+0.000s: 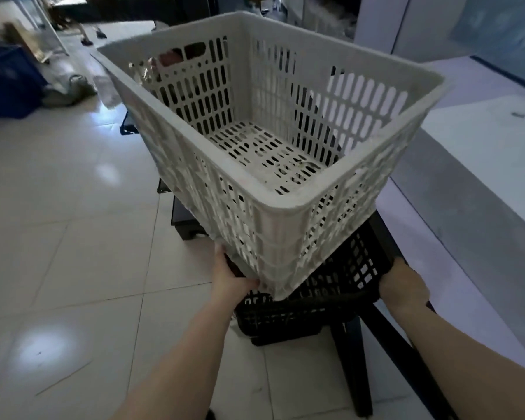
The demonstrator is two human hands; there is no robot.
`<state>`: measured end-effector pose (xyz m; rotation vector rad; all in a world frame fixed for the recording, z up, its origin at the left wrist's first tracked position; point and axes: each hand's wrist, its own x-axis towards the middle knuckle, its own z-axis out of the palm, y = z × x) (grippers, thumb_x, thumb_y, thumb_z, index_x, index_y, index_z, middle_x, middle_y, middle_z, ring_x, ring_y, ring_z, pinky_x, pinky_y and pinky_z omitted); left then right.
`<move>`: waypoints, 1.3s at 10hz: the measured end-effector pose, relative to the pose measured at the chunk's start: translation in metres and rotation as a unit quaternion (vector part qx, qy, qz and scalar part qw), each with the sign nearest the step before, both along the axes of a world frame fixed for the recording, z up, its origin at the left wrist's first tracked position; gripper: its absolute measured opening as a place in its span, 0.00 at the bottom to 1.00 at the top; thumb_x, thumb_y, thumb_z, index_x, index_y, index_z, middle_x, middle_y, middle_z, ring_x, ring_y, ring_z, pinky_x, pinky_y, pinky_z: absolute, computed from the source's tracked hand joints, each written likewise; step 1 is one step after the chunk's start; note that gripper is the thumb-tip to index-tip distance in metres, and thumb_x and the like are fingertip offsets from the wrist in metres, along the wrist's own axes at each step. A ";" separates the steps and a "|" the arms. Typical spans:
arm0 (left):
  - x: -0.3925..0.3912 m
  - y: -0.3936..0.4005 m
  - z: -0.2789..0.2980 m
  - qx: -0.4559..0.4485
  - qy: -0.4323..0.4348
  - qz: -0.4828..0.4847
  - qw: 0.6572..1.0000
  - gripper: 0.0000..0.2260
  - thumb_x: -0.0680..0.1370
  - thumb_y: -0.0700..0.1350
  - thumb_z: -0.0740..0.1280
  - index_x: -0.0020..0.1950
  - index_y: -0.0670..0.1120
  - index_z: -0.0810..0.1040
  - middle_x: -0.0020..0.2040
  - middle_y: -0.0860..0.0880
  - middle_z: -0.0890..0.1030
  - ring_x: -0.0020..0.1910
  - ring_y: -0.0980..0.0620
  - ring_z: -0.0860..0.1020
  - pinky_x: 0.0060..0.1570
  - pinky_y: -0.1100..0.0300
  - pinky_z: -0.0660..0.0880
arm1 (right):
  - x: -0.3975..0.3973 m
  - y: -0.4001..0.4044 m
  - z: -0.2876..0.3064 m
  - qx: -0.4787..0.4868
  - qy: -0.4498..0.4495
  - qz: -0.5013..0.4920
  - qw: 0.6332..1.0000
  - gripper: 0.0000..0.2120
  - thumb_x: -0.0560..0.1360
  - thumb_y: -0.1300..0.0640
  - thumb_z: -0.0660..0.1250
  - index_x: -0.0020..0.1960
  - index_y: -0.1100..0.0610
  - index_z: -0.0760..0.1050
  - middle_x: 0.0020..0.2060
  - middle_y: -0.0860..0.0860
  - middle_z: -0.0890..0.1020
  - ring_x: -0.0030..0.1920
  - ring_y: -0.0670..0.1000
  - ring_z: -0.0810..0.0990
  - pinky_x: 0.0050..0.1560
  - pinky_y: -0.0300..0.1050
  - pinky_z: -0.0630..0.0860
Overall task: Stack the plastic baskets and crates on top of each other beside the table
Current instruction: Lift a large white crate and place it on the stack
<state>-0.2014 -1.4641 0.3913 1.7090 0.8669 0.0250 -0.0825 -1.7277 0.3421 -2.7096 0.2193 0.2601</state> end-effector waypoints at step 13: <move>0.003 0.022 -0.009 -0.082 0.059 -0.024 0.995 0.32 0.76 0.33 0.61 0.77 0.53 0.58 0.69 0.42 0.73 0.58 0.40 0.77 0.53 0.46 0.78 | -0.075 0.081 0.218 0.001 -0.523 0.341 0.781 0.31 0.64 0.27 0.61 0.24 0.55 0.72 0.18 0.47 0.74 0.20 0.47 0.71 0.28 0.35 0.69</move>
